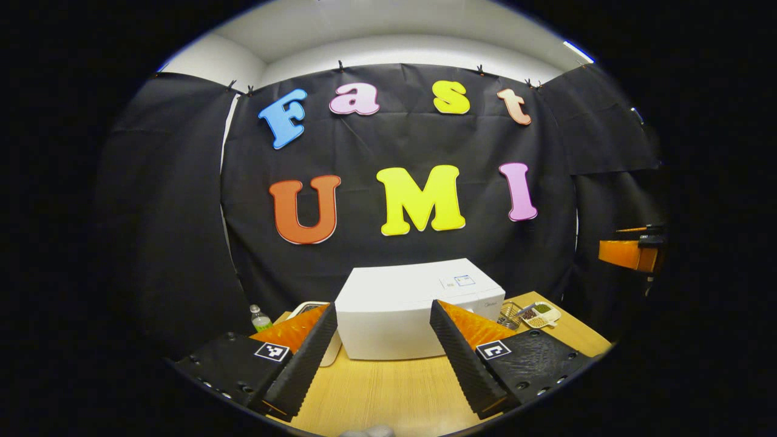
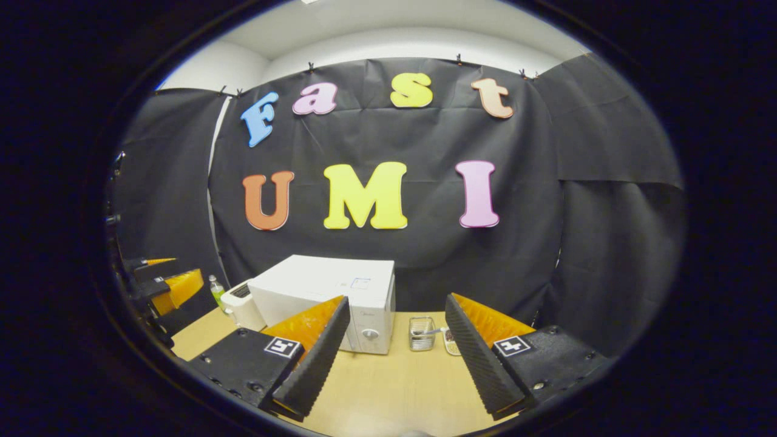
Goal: Open the microwave oven with the left hand, put the food in, and close the microwave oven.
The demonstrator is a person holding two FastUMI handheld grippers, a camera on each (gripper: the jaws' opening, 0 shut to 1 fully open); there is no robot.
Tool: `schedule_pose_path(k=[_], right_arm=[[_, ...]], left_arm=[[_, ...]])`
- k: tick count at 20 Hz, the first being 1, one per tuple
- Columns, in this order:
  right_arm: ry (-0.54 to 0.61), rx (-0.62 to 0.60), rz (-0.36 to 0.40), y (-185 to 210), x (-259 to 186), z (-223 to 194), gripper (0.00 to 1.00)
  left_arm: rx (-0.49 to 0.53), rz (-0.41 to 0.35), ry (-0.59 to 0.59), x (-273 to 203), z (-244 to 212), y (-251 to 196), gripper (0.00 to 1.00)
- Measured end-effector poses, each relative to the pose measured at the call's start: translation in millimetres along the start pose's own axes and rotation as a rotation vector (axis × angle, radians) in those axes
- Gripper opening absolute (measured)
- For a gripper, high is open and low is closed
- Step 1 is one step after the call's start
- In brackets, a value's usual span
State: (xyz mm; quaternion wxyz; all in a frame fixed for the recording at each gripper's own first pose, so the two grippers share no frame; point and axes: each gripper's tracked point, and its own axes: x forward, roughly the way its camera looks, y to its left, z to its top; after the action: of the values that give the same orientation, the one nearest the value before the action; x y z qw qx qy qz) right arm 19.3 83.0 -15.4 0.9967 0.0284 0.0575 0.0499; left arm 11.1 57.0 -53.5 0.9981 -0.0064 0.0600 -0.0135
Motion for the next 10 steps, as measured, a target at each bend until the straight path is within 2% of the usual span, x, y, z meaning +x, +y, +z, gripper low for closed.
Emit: schedule_pose_path(k=[3, 4, 5, 6, 10], right_arm=[[-0.037, 0.011, -0.011, -4, -9, 19, 0.92], [-0.055, 0.015, -0.012, -4, -13, 28, 1.0], [-0.072, 0.013, -0.013, -5, -16, 36, 1.0], [-0.088, 0.003, -0.016, -4, -16, 42, 0.91], [-0.125, -0.022, -0.006, 3, -25, 59, 0.92]], left_arm=[[-0.002, 0.018, -0.046, -13, 29, 4, 0.95], [-0.008, 0.022, -0.055, -16, 36, 4, 0.95], [-0.016, 0.021, -0.06, -19, 41, 4, 0.95], [-0.023, 0.02, -0.058, -23, 43, 3, 0.95], [-0.032, 0.034, -0.077, -28, 56, 10, 0.95]])
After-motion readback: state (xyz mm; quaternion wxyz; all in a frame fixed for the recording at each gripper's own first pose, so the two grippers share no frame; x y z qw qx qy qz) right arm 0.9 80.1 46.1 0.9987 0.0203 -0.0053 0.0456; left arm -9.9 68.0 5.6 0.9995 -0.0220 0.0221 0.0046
